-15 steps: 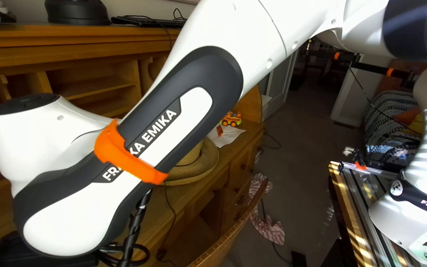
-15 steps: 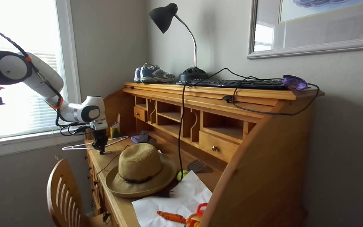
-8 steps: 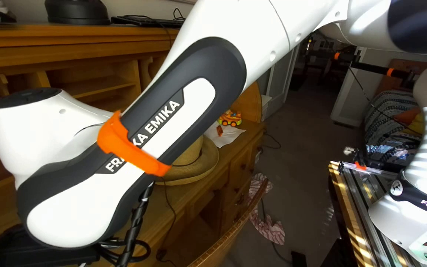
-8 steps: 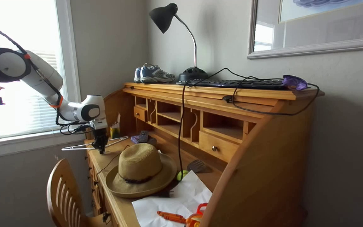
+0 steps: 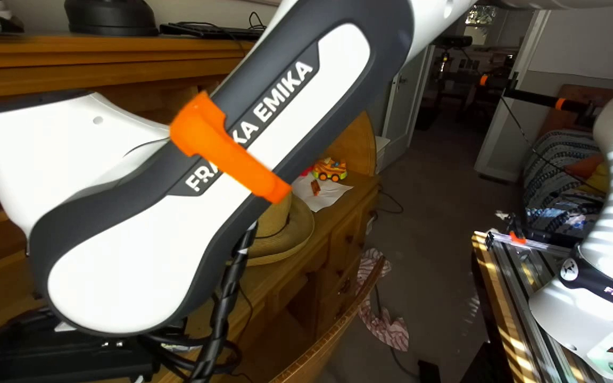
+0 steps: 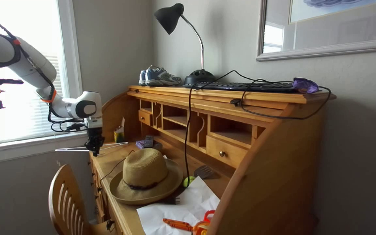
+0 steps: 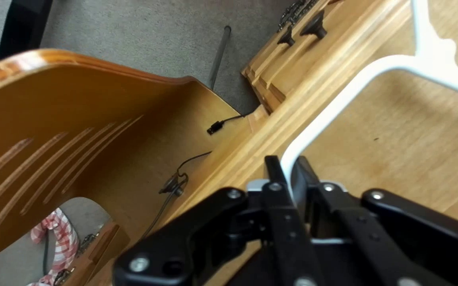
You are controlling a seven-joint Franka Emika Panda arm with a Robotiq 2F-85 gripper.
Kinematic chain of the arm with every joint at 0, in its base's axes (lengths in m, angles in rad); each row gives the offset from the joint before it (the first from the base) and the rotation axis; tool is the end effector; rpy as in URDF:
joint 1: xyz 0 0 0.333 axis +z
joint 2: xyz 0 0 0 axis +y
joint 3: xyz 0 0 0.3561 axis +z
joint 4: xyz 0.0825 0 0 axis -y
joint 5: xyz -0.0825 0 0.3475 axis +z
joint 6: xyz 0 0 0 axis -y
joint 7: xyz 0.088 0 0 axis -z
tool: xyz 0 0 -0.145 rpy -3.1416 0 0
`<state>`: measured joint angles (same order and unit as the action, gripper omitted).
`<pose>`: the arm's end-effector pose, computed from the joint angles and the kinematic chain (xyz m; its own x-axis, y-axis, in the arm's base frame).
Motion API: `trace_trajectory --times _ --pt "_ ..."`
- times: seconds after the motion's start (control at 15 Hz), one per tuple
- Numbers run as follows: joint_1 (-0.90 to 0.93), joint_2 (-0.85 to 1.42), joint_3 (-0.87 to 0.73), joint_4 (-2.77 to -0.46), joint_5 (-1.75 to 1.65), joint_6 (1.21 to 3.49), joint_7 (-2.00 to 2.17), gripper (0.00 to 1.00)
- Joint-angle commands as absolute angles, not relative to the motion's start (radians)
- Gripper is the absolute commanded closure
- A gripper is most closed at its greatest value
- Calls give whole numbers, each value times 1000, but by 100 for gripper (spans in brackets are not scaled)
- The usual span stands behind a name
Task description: Hang the coat hanger on the chair
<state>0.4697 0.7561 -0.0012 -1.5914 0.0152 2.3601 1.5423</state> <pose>0.6241 0.3167 0.2069 0.4677 -0.8839 -0.0097 -0.8839 -0.4675 -0.0128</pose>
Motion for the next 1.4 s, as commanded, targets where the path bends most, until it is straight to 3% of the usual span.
trace_trajectory --times 0.0,0.67,1.33 --pt "489 619 16 -1732 -2 2297 1608 97" --pt "500 464 83 -1864 -67 2046 1759 97" --pt "455 422 102 -1973 -51 2020 1809 97"
